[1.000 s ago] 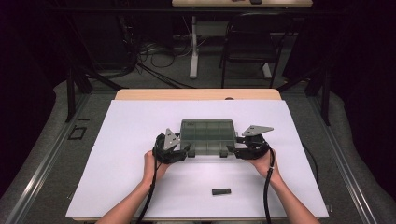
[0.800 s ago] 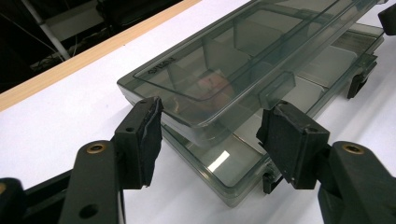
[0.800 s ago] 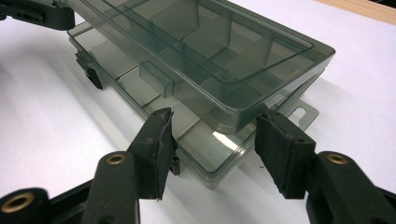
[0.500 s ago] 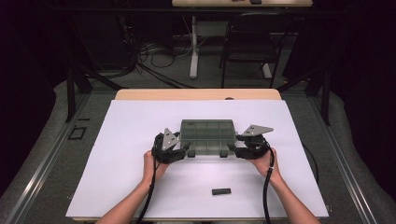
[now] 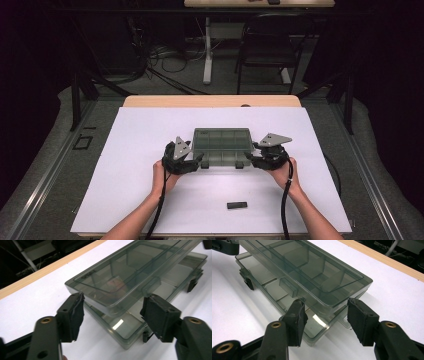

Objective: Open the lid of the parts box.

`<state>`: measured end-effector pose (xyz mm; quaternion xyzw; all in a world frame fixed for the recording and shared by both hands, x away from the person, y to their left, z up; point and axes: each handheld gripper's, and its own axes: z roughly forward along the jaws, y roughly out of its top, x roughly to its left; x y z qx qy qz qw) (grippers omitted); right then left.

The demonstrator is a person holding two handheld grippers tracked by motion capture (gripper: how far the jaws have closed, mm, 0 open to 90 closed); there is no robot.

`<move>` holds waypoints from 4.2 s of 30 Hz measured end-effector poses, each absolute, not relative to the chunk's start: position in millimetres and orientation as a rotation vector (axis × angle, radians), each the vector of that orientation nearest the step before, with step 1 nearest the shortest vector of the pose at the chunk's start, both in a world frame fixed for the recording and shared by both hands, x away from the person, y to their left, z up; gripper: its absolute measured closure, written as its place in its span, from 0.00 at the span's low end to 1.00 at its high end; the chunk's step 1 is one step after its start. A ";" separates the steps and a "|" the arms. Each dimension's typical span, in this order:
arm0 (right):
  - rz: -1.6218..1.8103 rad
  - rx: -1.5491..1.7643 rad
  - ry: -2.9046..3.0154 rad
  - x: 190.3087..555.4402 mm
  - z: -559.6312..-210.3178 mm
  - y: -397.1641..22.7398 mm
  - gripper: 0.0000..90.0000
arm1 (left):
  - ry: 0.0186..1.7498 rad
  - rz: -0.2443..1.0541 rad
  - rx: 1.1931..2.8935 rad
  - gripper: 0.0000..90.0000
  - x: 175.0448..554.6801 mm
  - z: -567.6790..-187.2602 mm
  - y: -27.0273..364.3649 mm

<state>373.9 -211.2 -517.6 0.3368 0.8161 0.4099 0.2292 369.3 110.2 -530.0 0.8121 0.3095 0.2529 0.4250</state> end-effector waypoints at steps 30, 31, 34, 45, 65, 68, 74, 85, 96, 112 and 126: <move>1.109 0.875 2.221 378.3 -501.8 -210.3 0.60 | 0.712 0.657 2.035 0.62 377.2 -516.4 117.0; 1.105 0.877 2.222 378.9 -500.8 -209.9 0.60 | 0.708 0.658 2.038 0.63 378.0 -515.0 117.4; 1.103 0.877 2.215 381.2 -497.5 -209.5 0.61 | 0.704 0.661 2.032 0.65 380.2 -510.2 118.2; 1.089 0.883 2.192 390.5 -485.7 -208.4 0.68 | 0.707 0.642 2.012 0.71 390.4 -497.6 121.9; 1.087 0.952 2.154 407.3 -472.3 -206.3 0.76 | 0.733 0.607 1.984 0.78 409.4 -480.8 125.5; 1.090 0.969 2.152 409.9 -470.6 -206.1 0.77 | 0.740 0.599 1.980 0.80 412.0 -479.8 126.4; 1.084 0.989 2.147 414.6 -469.9 -205.2 0.78 | 0.759 0.589 1.967 0.82 416.4 -478.1 126.5; 1.085 1.029 2.141 424.3 -464.9 -204.6 0.81 | 0.778 0.575 1.960 0.85 426.4 -473.8 127.4; 1.099 1.064 2.130 432.5 -463.3 -205.8 0.83 | 0.817 0.532 1.941 0.87 437.2 -475.0 127.9; 1.129 1.140 2.107 444.6 -467.3 -207.3 0.85 | 0.856 0.528 1.934 0.88 449.1 -478.8 125.2; 1.132 1.201 2.109 455.9 -475.3 -207.9 0.88 | 0.902 0.513 1.925 0.89 459.5 -486.1 123.8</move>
